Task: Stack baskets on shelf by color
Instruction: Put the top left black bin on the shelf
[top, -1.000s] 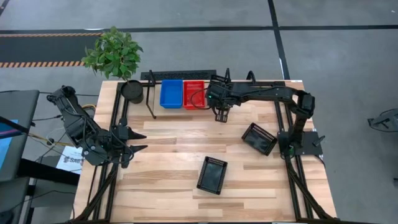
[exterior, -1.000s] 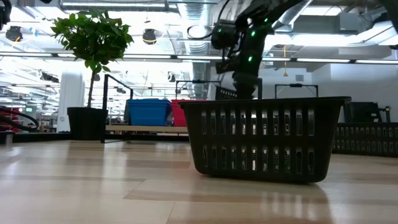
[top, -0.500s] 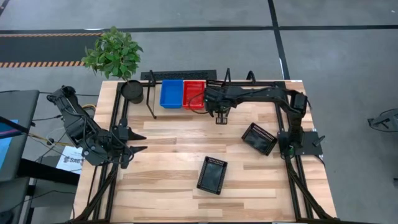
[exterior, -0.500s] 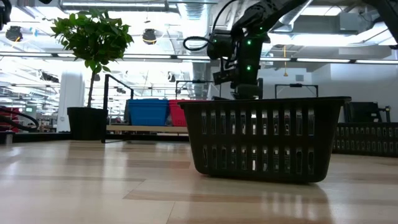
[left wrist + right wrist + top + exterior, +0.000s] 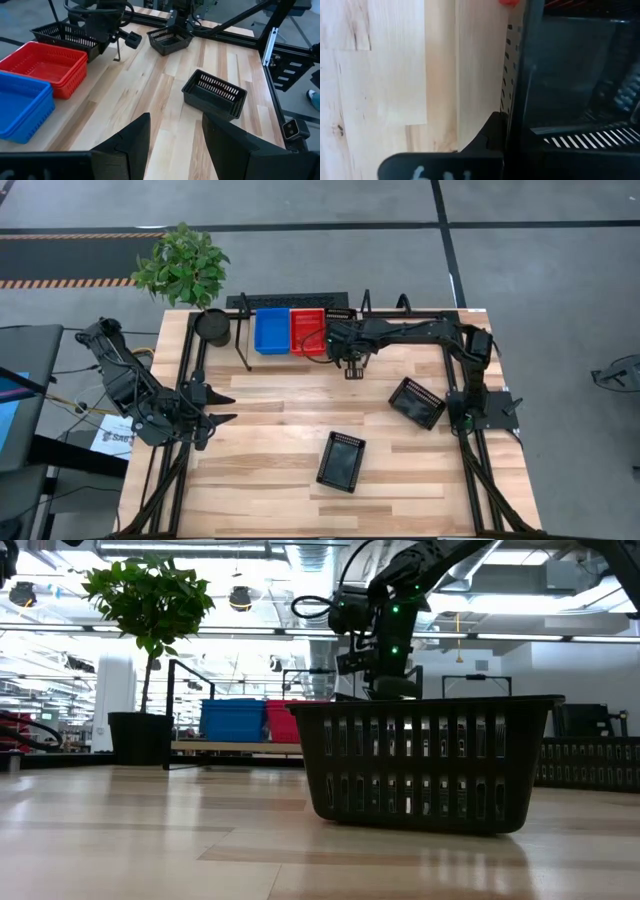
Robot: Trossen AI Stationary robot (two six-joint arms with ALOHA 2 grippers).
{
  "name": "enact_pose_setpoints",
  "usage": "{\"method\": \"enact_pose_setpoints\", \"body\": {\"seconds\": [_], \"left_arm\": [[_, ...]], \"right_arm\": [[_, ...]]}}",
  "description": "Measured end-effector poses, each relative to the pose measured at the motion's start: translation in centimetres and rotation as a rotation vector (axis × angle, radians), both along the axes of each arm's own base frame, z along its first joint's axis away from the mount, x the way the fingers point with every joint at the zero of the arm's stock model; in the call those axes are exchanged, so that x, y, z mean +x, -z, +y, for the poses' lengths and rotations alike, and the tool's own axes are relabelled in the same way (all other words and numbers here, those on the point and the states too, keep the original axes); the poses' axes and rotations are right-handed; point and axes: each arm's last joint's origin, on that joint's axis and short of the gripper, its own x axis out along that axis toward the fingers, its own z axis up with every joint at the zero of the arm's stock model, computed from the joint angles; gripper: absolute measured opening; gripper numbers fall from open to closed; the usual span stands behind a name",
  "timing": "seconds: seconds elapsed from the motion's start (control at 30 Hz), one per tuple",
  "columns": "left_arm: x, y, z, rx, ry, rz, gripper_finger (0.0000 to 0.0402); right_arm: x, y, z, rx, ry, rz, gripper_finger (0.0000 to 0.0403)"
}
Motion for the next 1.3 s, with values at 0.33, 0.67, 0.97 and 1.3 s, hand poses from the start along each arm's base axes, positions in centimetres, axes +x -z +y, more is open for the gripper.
{"method": "enact_pose_setpoints", "body": {"seconds": [0.33,0.67,0.97,1.3], "left_arm": [[0.0,0.0,0.0,-0.008,-0.009,-0.005,0.0167],[0.0,0.0,0.0,-0.020,-0.014,-0.006,0.0167],[0.0,0.0,0.0,-0.021,-0.019,-0.009,0.0167],[0.0,0.0,0.1,-0.023,-0.032,-0.017,0.0167]], "right_arm": [[0.3,-0.3,0.2,-0.008,-0.028,-0.013,0.0007],[0.2,-0.3,0.1,-0.013,-0.062,0.010,0.0009],[-0.4,-0.3,-1.6,-0.007,-0.010,0.002,0.0022],[-1.1,-0.2,-3.0,0.100,0.052,-0.048,0.0038]]}}
